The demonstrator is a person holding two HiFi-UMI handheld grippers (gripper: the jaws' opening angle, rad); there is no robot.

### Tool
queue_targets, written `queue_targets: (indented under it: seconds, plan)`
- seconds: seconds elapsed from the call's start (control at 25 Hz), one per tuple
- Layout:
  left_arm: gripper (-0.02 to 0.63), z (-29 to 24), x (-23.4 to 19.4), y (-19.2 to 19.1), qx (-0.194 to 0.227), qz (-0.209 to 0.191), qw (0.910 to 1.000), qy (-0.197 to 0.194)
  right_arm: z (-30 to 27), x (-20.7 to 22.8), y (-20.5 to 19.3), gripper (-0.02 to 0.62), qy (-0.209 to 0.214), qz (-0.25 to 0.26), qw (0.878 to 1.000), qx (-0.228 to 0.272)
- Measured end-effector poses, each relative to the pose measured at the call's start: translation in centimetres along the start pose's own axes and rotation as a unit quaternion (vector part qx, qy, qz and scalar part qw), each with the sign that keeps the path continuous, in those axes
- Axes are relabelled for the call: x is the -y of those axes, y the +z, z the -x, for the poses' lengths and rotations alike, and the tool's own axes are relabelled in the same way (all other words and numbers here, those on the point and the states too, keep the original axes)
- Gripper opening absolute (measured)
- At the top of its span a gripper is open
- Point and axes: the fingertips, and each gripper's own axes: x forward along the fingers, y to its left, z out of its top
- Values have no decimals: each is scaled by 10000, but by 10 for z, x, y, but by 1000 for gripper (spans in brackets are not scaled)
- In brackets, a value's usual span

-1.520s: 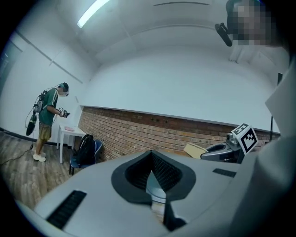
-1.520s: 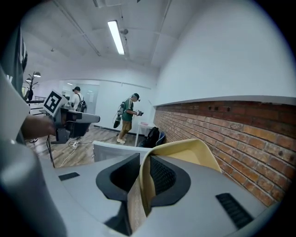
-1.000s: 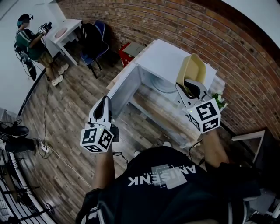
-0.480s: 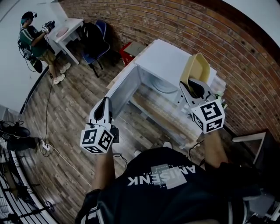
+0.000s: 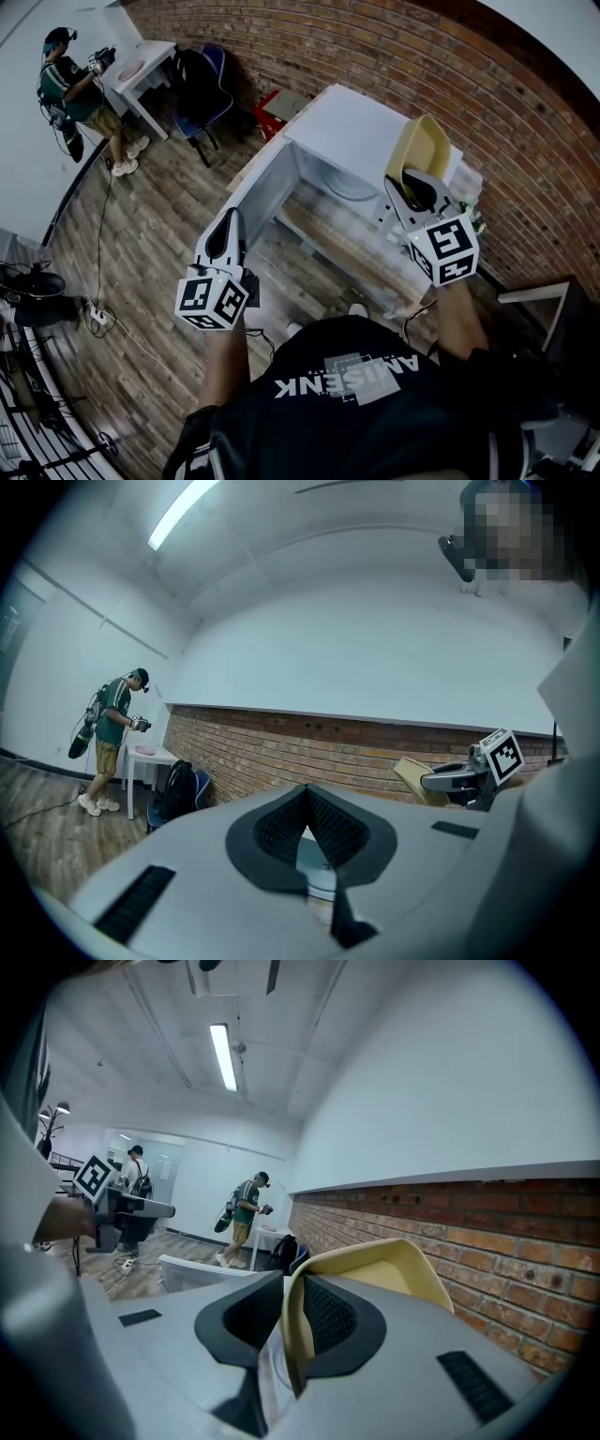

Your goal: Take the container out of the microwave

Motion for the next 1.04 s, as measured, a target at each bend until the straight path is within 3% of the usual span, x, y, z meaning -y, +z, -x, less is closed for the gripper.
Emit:
queue_targets:
  seconds: [1.04]
  plan:
    - [11,-2,1,3,26,-15,10000,-40,-7,-3,3,94,54,-32,10000,33]
